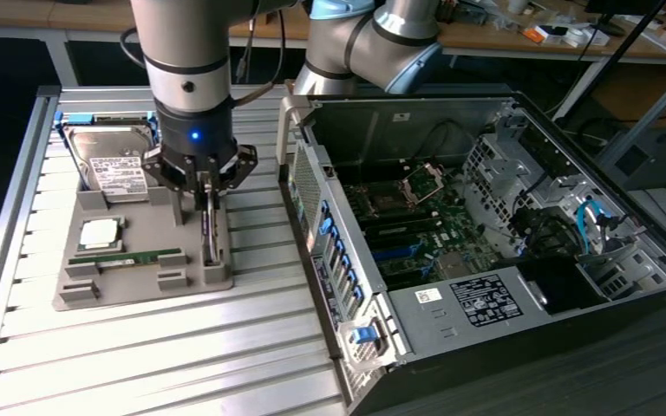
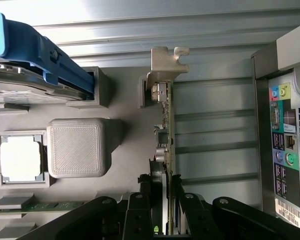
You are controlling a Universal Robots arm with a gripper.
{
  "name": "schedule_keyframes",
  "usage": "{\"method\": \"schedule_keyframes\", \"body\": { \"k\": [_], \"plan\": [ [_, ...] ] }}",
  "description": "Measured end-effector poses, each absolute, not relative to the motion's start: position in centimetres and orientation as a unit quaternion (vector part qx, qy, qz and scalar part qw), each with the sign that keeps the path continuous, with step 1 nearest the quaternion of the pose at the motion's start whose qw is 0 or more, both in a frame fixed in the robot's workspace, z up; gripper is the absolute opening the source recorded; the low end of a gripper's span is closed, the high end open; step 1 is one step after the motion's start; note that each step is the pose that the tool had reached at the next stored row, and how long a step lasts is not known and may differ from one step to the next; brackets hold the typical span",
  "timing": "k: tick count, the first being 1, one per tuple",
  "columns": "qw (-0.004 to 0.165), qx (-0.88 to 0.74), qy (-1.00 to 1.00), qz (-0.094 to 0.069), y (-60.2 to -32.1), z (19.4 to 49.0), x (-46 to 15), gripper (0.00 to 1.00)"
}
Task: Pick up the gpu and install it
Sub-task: 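Pick up the gpu and move the gpu toward the slot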
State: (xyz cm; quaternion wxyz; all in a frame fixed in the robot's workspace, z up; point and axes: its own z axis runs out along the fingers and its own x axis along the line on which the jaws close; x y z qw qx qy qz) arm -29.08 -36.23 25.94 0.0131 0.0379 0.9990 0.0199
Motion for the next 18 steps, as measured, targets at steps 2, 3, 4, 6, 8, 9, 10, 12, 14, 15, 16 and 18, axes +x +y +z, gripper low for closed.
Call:
{"method": "schedule_keyframes", "body": {
  "k": [2,3,4,6,8,9,10,12,14,15,16,18],
  "plan": [
    [0.013,0.038,0.999,0.020,-36.23,26.00,-29.08,0.27],
    [0.013,0.038,0.999,0.020,-36.23,26.03,-29.08,0.27],
    [0.013,0.038,0.999,0.020,-36.23,26.06,-29.08,0.27],
    [0.013,0.038,0.999,0.020,-36.23,26.15,-29.08,0.27],
    [0.013,0.038,0.999,0.020,-36.23,26.19,-29.08,0.27],
    [0.013,0.038,0.999,0.020,-36.23,26.24,-29.08,0.27],
    [0.013,0.038,0.999,0.020,-36.23,26.28,-29.08,0.27],
    [0.013,0.038,0.999,0.020,-36.23,26.34,-29.08,0.27],
    [0.013,0.038,0.999,0.020,-36.23,26.40,-29.08,0.27],
    [0.013,0.038,0.999,0.020,-36.23,26.43,-29.08,0.27],
    [0.013,0.038,0.999,0.020,-36.23,26.46,-29.08,0.27],
    [0.013,0.038,0.999,0.020,-36.23,26.51,-29.08,0.27]
  ]
}}
